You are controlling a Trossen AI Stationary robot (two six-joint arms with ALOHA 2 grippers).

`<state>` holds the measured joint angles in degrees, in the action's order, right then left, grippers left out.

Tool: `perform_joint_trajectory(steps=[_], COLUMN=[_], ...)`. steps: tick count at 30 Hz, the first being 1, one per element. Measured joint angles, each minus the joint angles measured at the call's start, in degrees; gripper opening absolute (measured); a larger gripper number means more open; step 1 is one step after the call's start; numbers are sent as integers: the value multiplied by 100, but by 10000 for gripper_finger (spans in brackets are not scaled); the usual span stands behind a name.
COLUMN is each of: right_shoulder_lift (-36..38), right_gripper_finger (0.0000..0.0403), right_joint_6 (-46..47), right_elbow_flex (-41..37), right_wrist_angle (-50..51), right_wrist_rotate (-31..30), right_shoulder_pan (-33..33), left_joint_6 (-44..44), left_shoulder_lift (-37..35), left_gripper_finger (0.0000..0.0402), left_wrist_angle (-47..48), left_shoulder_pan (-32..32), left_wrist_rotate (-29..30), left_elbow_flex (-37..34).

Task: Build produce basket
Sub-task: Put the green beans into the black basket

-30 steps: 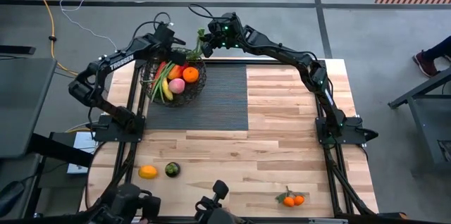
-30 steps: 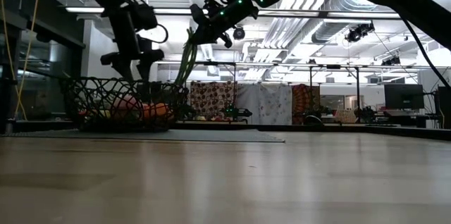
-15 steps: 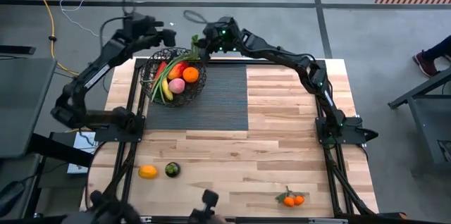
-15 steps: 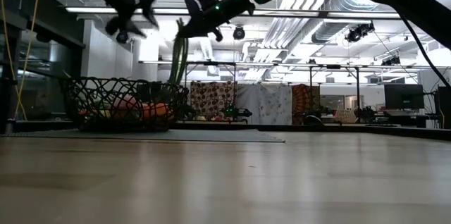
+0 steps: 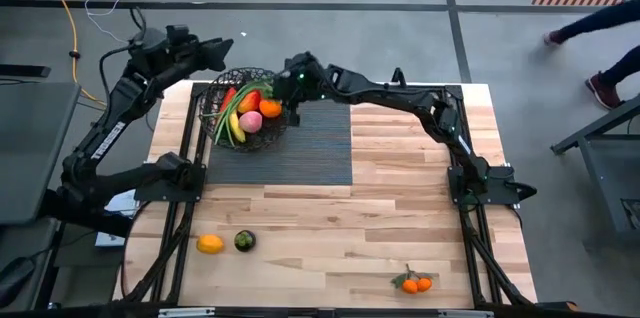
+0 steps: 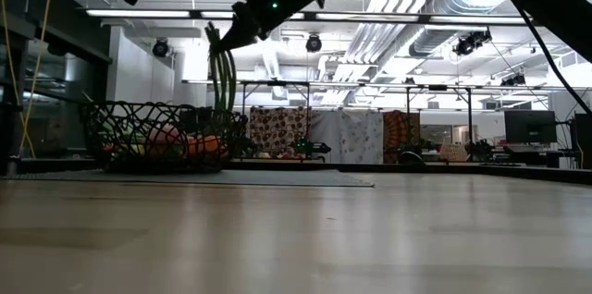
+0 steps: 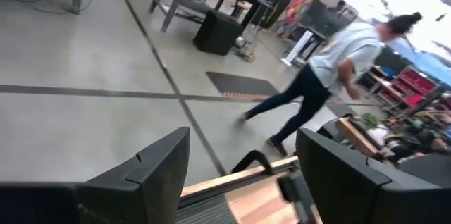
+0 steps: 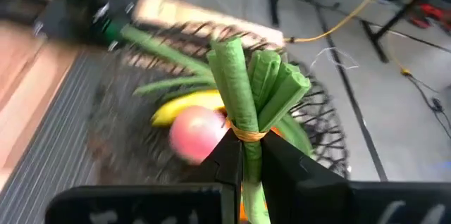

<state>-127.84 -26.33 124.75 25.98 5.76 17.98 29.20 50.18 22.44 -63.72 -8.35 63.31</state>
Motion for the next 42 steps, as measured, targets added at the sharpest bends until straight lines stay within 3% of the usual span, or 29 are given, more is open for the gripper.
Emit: perform_joint_trajectory(steps=[9, 16, 42], right_shoulder_lift=[-351, -784, -930], right_gripper_finger=[23, 23, 31], right_joint_6=[-1385, -1882, -2215], right_elbow_flex=[0, 0, 0], right_wrist_angle=[101, 113, 446], right_wrist_rotate=[-28, -61, -229], right_shoulder_pan=[-231, -368, -438], left_joint_6=[276, 611, 815], left_shoulder_lift=[-86, -99, -105], left_gripper_finger=[250, 250, 250], left_wrist_angle=[2, -1, -223], left_shoulder_pan=[405, 587, 732], left_wrist_rotate=[1, 20, 128], left_elbow_flex=[0, 0, 0])
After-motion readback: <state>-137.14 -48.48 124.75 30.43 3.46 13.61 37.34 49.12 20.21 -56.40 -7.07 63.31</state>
